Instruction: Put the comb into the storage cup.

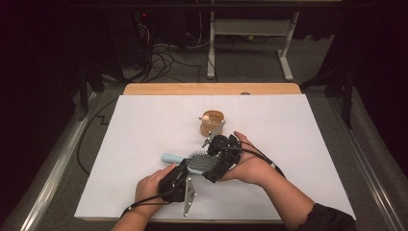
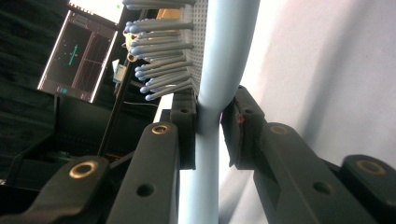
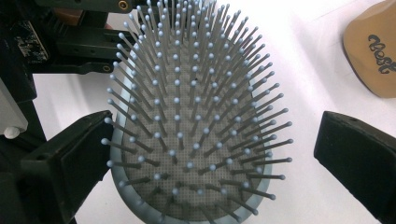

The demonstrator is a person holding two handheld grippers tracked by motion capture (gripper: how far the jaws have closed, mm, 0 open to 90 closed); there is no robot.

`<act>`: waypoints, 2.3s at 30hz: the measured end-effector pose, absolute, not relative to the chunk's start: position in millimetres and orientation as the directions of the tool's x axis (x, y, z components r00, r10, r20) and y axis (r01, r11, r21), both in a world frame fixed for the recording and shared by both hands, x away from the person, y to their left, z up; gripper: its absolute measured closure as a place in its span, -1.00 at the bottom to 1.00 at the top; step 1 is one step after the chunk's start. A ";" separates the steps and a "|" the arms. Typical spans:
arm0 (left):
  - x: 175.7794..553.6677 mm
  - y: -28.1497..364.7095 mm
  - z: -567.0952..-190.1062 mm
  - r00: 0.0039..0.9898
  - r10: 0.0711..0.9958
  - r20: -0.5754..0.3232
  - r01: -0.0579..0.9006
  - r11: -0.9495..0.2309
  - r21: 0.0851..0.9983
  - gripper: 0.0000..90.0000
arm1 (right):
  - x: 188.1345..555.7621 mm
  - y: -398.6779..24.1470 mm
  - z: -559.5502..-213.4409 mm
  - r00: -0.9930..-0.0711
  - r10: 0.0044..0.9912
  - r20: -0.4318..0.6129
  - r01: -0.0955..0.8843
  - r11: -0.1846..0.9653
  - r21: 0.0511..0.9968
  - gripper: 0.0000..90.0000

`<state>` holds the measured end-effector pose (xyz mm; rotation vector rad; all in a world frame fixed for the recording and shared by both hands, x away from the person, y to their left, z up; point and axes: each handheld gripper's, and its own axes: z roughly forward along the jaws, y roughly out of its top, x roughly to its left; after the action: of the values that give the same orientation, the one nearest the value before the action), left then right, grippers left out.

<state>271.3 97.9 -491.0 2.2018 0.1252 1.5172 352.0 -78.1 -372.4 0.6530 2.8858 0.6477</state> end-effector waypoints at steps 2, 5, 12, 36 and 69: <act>271.3 97.9 -490.9 0.387 0.327 0.862 -0.181 -0.890 0.419 0.69 | 351.7 -78.5 -372.0 -0.901 0.433 -0.017 0.384 0.816 0.432 -1.00; 271.5 97.9 -490.9 0.387 0.328 0.862 -0.181 -0.889 0.420 0.69 | 351.1 -79.1 -371.7 -0.901 0.434 -0.021 0.384 0.817 0.430 -1.00; 271.4 97.9 -490.6 0.387 0.328 0.862 -0.181 -0.890 0.420 0.69 | 349.8 -81.0 -370.1 -0.902 0.432 -0.024 0.379 0.817 0.434 -1.00; 274.0 98.7 -487.6 0.388 0.363 0.847 -0.165 -0.877 0.451 0.70 | 337.3 -102.2 -371.7 -0.901 0.432 -0.038 0.380 0.828 0.412 -1.00; 281.2 115.0 -470.6 0.414 0.523 0.745 -0.100 -0.787 0.608 0.71 | 345.5 -165.6 -415.0 -0.849 0.523 -0.081 0.479 0.825 0.300 -1.00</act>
<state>281.2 115.0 -470.6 2.0910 0.3577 1.3942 345.5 -165.6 -415.0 0.7873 2.8473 0.4049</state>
